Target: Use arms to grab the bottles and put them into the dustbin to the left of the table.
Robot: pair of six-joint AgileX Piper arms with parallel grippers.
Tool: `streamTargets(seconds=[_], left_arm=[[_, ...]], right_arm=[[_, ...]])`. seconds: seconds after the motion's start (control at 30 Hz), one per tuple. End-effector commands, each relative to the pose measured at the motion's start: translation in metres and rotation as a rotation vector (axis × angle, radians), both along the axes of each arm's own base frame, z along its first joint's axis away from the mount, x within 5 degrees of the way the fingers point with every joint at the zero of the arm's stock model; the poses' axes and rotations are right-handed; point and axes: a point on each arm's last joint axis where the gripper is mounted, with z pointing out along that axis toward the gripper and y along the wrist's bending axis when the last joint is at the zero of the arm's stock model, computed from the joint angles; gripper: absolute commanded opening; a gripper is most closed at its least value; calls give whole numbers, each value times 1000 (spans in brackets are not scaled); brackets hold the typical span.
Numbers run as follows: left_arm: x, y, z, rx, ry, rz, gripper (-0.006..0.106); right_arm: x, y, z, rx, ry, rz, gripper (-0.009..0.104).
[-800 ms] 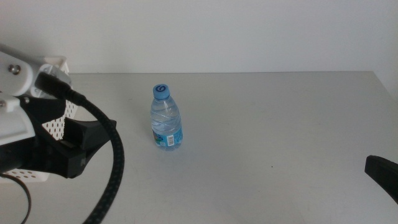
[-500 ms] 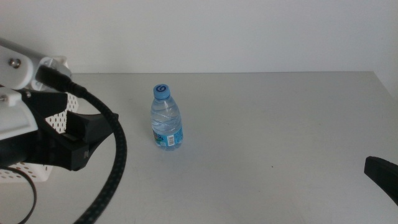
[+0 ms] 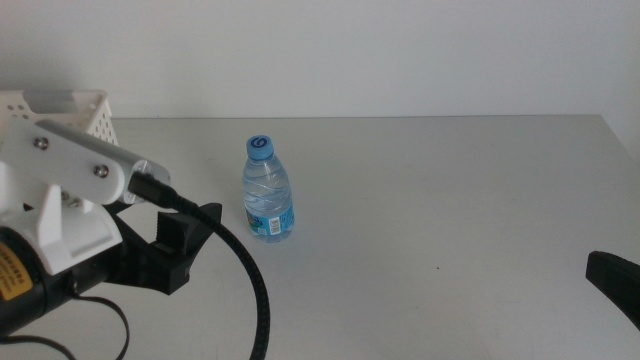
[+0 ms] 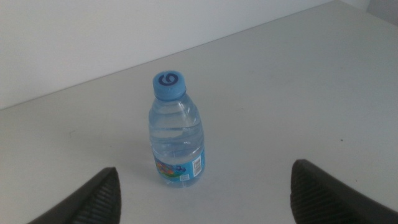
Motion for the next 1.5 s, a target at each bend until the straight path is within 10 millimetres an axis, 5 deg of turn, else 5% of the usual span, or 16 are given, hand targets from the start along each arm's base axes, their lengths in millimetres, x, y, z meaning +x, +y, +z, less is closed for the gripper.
streamTargets(seconds=[0.0,0.37,0.63,1.03,1.47], left_arm=[[0,-2,9,-77,-97,-5,93],[-2,-1,-21,-42,-21,-3,93],[9,-9,-54,-205,-246,-20,93],[33,-16,-93,-327,-350,44,93],[41,-13,-106,-277,-339,119,93]], right_arm=[[2,-1,14,27,-87,-11,67],[2,-1,14,27,-87,-11,67],[2,-1,14,27,-87,-11,67],[2,-1,14,27,-87,-11,67],[2,-1,14,27,-87,-11,67]])
